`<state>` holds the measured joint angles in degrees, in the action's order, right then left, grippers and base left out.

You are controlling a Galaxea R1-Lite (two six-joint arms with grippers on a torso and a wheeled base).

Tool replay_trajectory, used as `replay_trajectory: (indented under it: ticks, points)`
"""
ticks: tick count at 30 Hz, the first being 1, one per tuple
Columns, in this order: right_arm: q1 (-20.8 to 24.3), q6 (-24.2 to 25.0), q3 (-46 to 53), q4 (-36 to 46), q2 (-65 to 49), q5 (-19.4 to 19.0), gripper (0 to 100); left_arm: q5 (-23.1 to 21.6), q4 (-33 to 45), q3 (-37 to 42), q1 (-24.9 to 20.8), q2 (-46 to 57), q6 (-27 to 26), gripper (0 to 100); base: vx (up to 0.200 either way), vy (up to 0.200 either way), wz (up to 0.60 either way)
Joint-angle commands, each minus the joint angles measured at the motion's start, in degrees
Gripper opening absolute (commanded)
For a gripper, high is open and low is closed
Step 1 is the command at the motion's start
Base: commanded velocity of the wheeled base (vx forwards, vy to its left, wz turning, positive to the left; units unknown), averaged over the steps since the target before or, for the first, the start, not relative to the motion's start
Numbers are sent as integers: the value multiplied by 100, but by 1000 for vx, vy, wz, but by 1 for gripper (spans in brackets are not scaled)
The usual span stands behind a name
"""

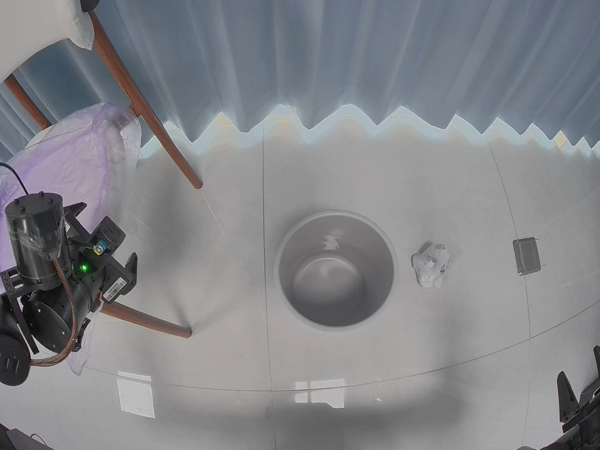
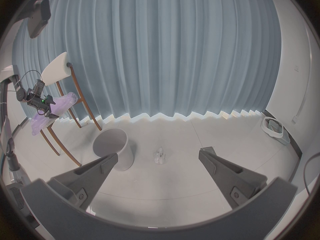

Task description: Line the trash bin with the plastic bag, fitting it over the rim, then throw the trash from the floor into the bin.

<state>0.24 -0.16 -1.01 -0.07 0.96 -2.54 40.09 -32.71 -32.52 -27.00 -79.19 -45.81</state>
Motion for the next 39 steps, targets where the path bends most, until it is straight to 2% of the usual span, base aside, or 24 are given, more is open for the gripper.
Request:
replay_trajectory:
  ticks: [1, 7, 17, 33, 34, 39]
  points:
    - [2, -2, 101, -1, -96, -1, 100, 60, -192, 9, 28, -334, 2, 100, 0, 0, 0]
    - [2, -2, 101, -1, -96, -1, 100, 455, -500, 9, 99, -571, 46, 100, 0, 0, 0]
    - [2, -2, 101, -1, -96, -1, 100, 464, -1036, -70, 345, -852, 28, 100, 0, 0, 0]
    - [2, -2, 101, -1, -96, -1, 100, 473, -1045, -316, 459, -1011, 20, 100, 0, 0, 0]
    - [2, -2, 101, -1, -96, -1, 100, 473, -1045, -307, 459, -1011, 28, 0, 0, 0, 0]
    - [2, -2, 101, -1, -96, -1, 100, 473, -1045, -316, 459, -1011, 37, 0, 0, 0, 0]
